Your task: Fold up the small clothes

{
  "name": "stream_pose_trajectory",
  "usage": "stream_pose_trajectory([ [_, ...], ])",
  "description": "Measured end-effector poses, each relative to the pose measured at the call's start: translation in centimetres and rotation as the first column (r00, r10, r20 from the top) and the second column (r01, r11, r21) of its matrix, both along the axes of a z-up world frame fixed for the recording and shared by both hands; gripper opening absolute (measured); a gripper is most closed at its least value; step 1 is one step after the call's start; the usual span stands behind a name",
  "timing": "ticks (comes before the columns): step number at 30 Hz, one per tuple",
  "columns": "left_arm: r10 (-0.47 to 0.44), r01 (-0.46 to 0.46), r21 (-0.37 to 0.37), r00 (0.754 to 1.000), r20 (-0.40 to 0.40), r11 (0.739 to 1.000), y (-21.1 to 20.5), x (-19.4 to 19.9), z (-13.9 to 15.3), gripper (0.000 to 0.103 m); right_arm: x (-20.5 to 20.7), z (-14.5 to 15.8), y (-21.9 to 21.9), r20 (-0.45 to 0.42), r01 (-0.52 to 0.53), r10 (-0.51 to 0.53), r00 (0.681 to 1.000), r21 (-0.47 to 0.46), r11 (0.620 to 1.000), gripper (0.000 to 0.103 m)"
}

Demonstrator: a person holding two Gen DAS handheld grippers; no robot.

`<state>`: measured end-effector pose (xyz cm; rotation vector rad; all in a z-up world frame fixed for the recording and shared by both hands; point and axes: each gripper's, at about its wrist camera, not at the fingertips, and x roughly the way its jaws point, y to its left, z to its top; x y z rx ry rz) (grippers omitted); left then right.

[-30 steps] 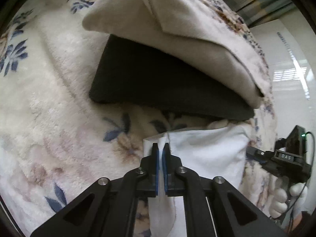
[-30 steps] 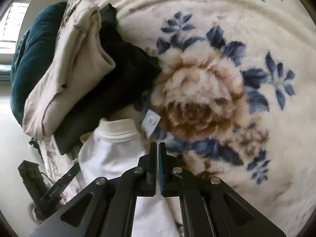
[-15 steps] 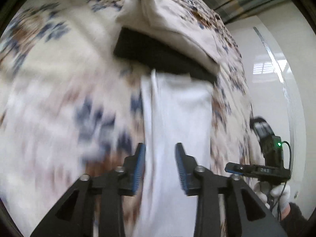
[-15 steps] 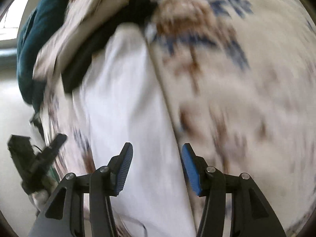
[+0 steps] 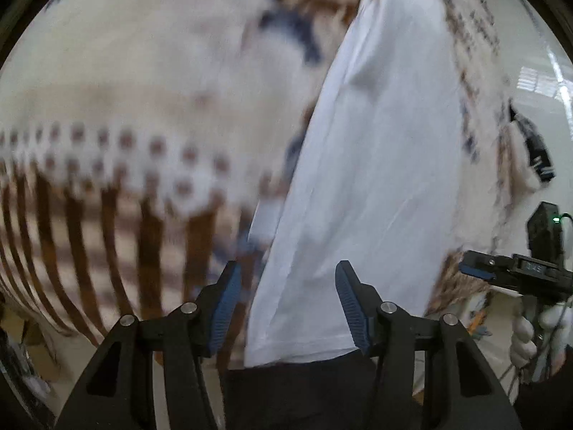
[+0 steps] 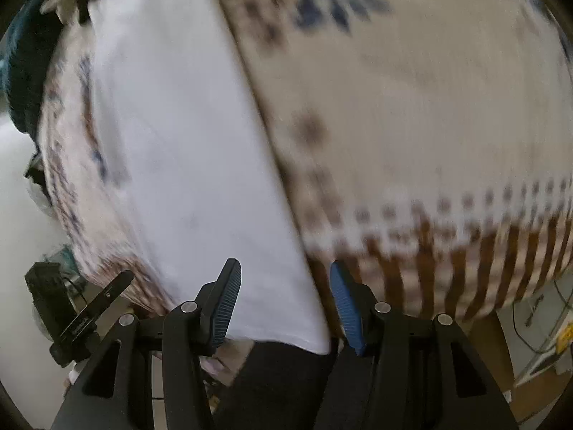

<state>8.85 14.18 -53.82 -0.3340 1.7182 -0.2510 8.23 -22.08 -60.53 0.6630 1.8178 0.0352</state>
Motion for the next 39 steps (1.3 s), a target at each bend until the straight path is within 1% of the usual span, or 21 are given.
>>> stream_pose_trajectory([
  [1, -0.004, 0.004, 0.005, 1.0, -0.002, 1.0, -0.2, -0.5, -0.5, 0.048, -1.3, -0.7, 0.4, -0.008, -0.014, 0.014, 1.0, -0.009, 1.0, 0.054],
  [2, -0.005, 0.005, 0.004, 1.0, -0.004, 1.0, -0.5, -0.9, -0.7, 0.03, -2.4, -1.3, 0.8, -0.018, -0.018, 0.018, 1.0, -0.01, 1.0, 0.054],
  [4, -0.011, 0.011, 0.015, 1.0, -0.001, 1.0, -1.2, -1.4, -1.1, 0.004, -4.2, -2.5, 0.9, -0.046, -0.02, 0.019, 0.999, -0.008, 1.0, 0.054],
  [6, 0.0, 0.0, 0.024, 0.999, 0.033, 1.0, -1.4, -1.6, -0.7, 0.003, -5.5, -3.3, 1.5, -0.055, -0.026, 0.025, 0.998, -0.015, 1.0, 0.053],
  [8, 0.027, -0.028, 0.02, 0.998, 0.061, 0.999, -1.3, -2.0, 0.1, 0.002, -6.4, -3.7, 2.2, -0.053, -0.022, 0.021, 0.998, -0.016, 1.0, 0.042],
  [9, 0.039, -0.04, 0.012, 0.997, 0.073, 0.999, -1.2, -2.2, 0.5, 0.002, -6.7, -4.0, 3.0, -0.051, -0.022, 0.021, 0.998, -0.021, 1.0, 0.021],
  [10, 0.046, -0.047, 0.011, 0.995, 0.084, 0.999, -1.2, -2.3, 1.0, 0.002, -7.0, -4.0, 3.2, -0.05, -0.026, 0.024, 0.998, -0.028, 0.999, 0.007],
  [12, 0.065, -0.065, -0.004, 0.994, 0.092, 0.998, -0.8, -2.7, 1.7, 0.002, -7.5, -3.7, 4.1, -0.022, -0.042, 0.041, 0.999, -0.058, 0.997, 0.001],
  [14, 0.087, -0.085, -0.026, 0.992, 0.096, 0.996, -0.5, -3.1, 2.3, 0.002, -8.1, -3.2, 4.4, 0.005, -0.05, 0.05, 0.999, -0.084, 0.995, 0.0],
  [18, 0.092, -0.09, -0.028, 0.991, 0.093, 0.996, -0.3, -4.1, 2.5, 0.002, -9.2, -2.2, 4.6, 0.025, -0.089, 0.092, 0.995, -0.107, 0.99, 0.0],
  [21, 0.096, -0.094, -0.025, 0.992, 0.08, 0.995, -0.3, -4.5, 2.2, 0.002, -10.2, -1.6, 4.3, 0.015, -0.117, 0.12, 0.993, -0.122, 0.986, 0.0],
  [23, 0.101, -0.099, -0.025, 0.992, 0.072, 0.995, -0.2, -4.4, 1.9, 0.002, -11.1, -1.7, 4.5, -0.024, -0.139, 0.137, 0.99, -0.147, 0.979, 0.0],
  [25, 0.112, -0.11, -0.028, 0.992, 0.066, 0.994, -0.2, -4.0, 1.4, 0.001, -11.9, -2.0, 4.3, -0.052, -0.13, 0.123, 0.991, -0.141, 0.981, 0.0],
  [26, 0.113, -0.112, -0.029, 0.992, 0.061, 0.993, 0.0, -3.9, 1.3, 0.001, -12.7, -2.1, 3.7, -0.055, -0.109, 0.103, 0.993, -0.135, 0.985, 0.0],
  [29, 0.095, -0.094, -0.022, 0.994, 0.056, 0.995, 0.2, -3.8, 0.7, 0.002, -13.6, -1.6, 3.0, -0.011, -0.075, 0.074, 0.997, -0.084, 0.994, 0.0],
  [32, 0.079, -0.078, -0.006, 0.996, 0.053, 0.997, 0.2, -3.8, 0.2, 0.002, -13.8, -1.7, 2.3, 0.003, -0.004, 0.004, 1.0, 0.02, 1.0, 0.007],
  [33, 0.079, -0.079, -0.003, 0.996, 0.051, 0.997, 0.1, -3.9, 0.1, 0.002, -13.7, -1.6, 2.3, 0.015, 0.013, -0.013, 1.0, 0.057, 0.998, 0.02],
  [34, 0.084, -0.084, -0.005, 0.995, 0.048, 0.996, 0.0, -3.9, 0.1, 0.002, -13.5, -1.5, 2.5, 0.021, 0.015, -0.017, 1.0, 0.071, 0.997, 0.032],
  [36, 0.087, -0.087, -0.003, 0.995, 0.048, 0.996, -0.1, -4.0, 0.2, 0.002, -13.1, -1.5, 3.3, 0.026, -0.009, 0.006, 1.0, 0.102, 0.995, 0.04],
  [38, 0.092, -0.092, -0.005, 0.995, 0.046, 0.996, -0.1, -4.1, 0.4, 0.002, -13.1, -2.7, 4.4, -0.009, -0.042, 0.043, 0.999, 0.106, 0.993, 0.04],
  [39, 0.091, -0.09, -0.006, 0.995, 0.042, 0.996, 0.0, -4.2, 0.4, 0.002, -13.1, -3.1, 4.8, -0.022, -0.047, 0.05, 0.999, 0.107, 0.993, 0.035],
])
